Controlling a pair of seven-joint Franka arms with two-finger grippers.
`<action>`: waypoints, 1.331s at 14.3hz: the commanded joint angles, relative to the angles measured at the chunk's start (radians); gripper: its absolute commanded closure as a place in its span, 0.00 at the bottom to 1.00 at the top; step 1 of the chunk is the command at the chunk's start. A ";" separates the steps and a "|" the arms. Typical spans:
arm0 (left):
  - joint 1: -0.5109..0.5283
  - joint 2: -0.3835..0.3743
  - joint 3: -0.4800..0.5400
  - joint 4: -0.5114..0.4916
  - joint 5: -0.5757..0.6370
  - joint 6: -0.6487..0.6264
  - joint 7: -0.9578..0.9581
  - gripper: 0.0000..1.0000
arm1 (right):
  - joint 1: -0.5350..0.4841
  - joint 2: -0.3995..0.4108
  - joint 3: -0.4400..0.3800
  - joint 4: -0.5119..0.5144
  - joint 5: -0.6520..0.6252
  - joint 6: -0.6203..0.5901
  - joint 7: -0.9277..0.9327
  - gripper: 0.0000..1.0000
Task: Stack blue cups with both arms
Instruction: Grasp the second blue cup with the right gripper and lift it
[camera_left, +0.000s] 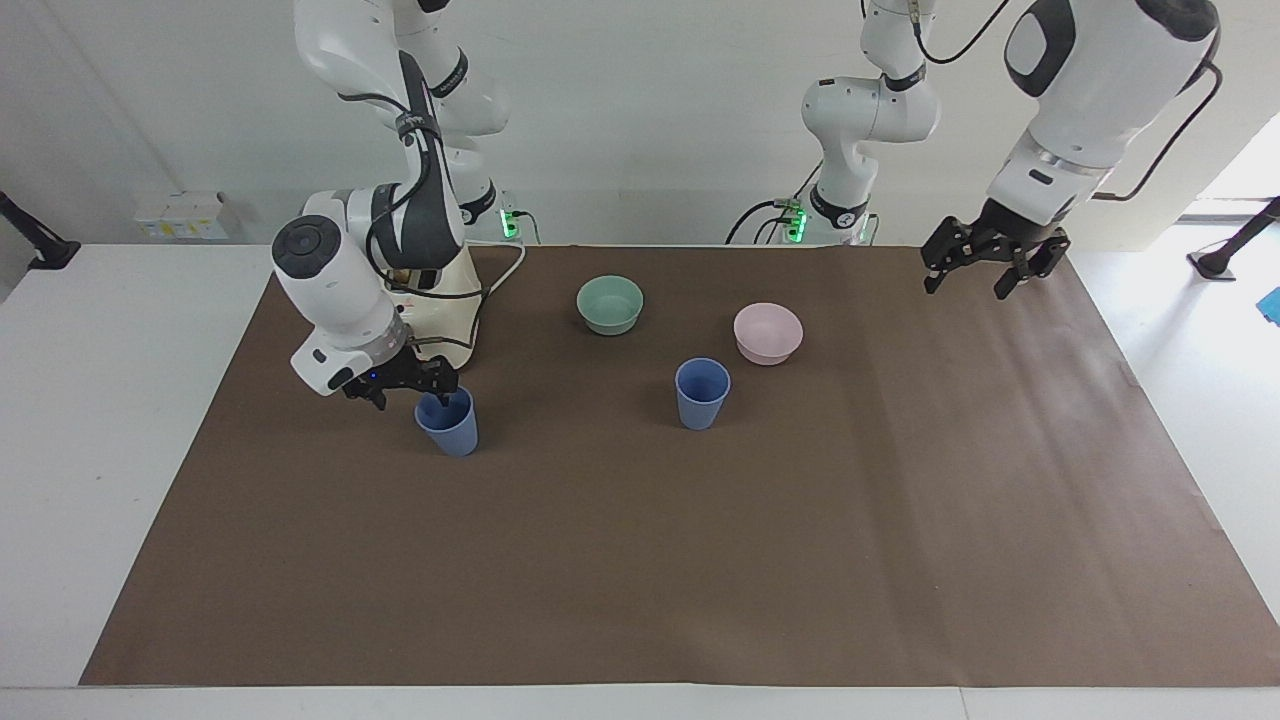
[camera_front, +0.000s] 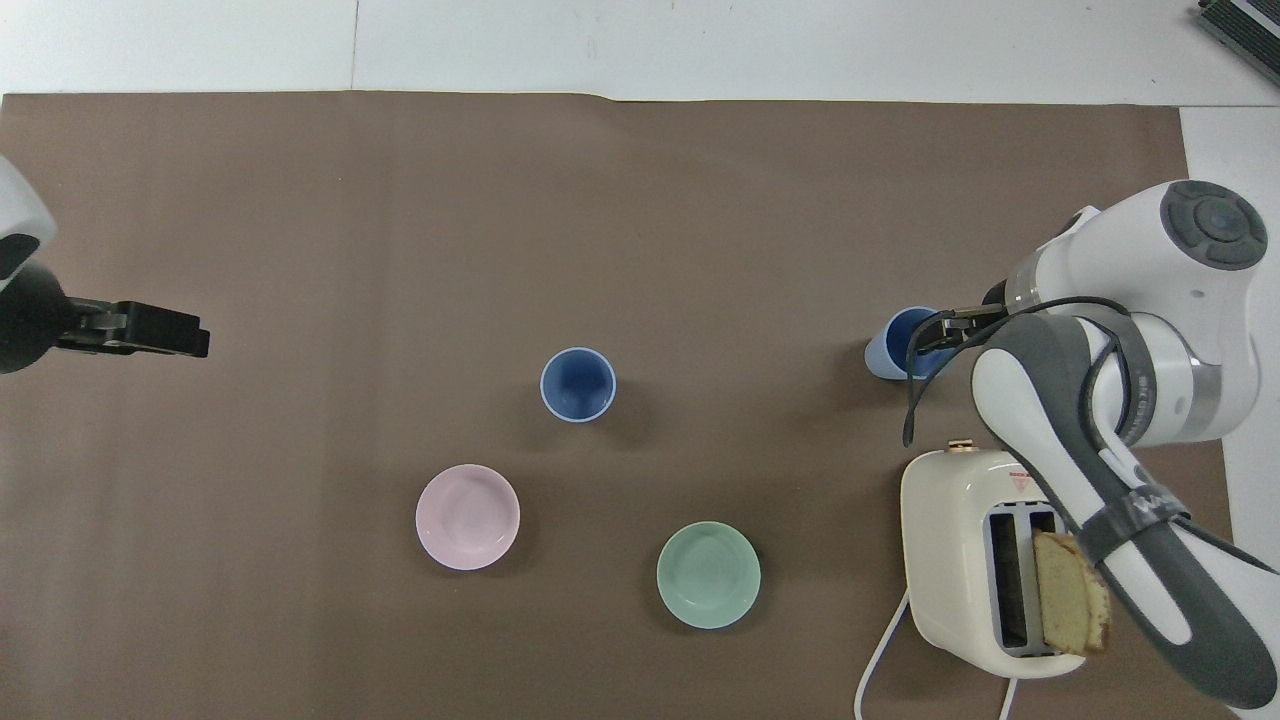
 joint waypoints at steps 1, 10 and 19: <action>0.047 0.028 -0.013 0.084 0.013 -0.081 0.038 0.00 | -0.012 -0.006 0.010 -0.010 -0.004 0.019 0.008 0.19; 0.080 0.043 -0.013 0.117 0.039 -0.141 0.038 0.00 | 0.001 0.010 0.012 -0.022 -0.002 0.025 0.020 1.00; 0.081 0.028 -0.013 0.095 0.036 -0.145 0.038 0.00 | 0.109 0.007 0.042 0.191 0.039 -0.162 0.265 1.00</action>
